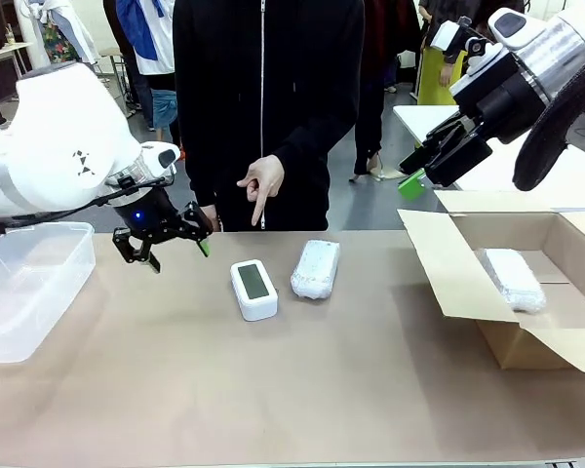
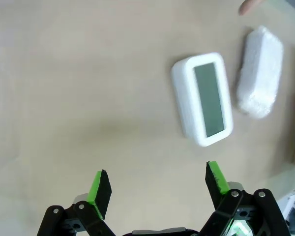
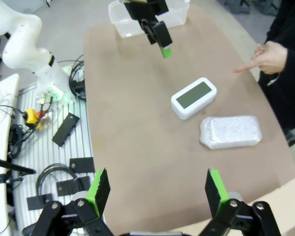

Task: Separate and place wrapped and unwrapped clocks.
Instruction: Pick up the Digital clock indicated by the person.

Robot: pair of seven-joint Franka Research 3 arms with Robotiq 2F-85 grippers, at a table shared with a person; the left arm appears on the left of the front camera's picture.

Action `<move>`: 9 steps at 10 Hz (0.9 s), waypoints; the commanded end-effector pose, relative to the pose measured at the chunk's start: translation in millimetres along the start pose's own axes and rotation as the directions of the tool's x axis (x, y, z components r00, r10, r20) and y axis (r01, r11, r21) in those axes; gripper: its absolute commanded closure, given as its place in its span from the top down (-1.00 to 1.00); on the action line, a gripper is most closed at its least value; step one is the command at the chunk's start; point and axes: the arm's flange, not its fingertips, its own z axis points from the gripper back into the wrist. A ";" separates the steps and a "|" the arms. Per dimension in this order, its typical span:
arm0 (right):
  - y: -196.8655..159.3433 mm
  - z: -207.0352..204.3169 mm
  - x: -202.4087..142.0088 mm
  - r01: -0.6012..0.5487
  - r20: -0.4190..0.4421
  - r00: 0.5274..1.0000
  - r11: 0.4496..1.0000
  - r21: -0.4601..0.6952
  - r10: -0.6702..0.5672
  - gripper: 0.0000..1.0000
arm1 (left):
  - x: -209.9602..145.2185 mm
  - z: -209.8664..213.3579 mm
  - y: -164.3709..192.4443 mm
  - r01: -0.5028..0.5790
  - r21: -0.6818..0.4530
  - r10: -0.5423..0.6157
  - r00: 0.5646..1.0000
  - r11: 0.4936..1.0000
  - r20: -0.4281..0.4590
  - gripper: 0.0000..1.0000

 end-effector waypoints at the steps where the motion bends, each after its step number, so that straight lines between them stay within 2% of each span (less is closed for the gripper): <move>1: -1.3 1.1 -0.7 -0.014 0.000 1.000 1.000 0.010 0.014 1.00 | -5.2 4.3 -3.2 0.030 0.095 -0.026 0.999 0.995 -0.039 1.00; 9: -1.3 1.1 -0.7 -0.014 0.000 1.000 1.000 0.010 0.014 1.00 | -5.8 -0.3 0.2 0.045 0.074 -0.042 0.998 0.996 -0.040 1.00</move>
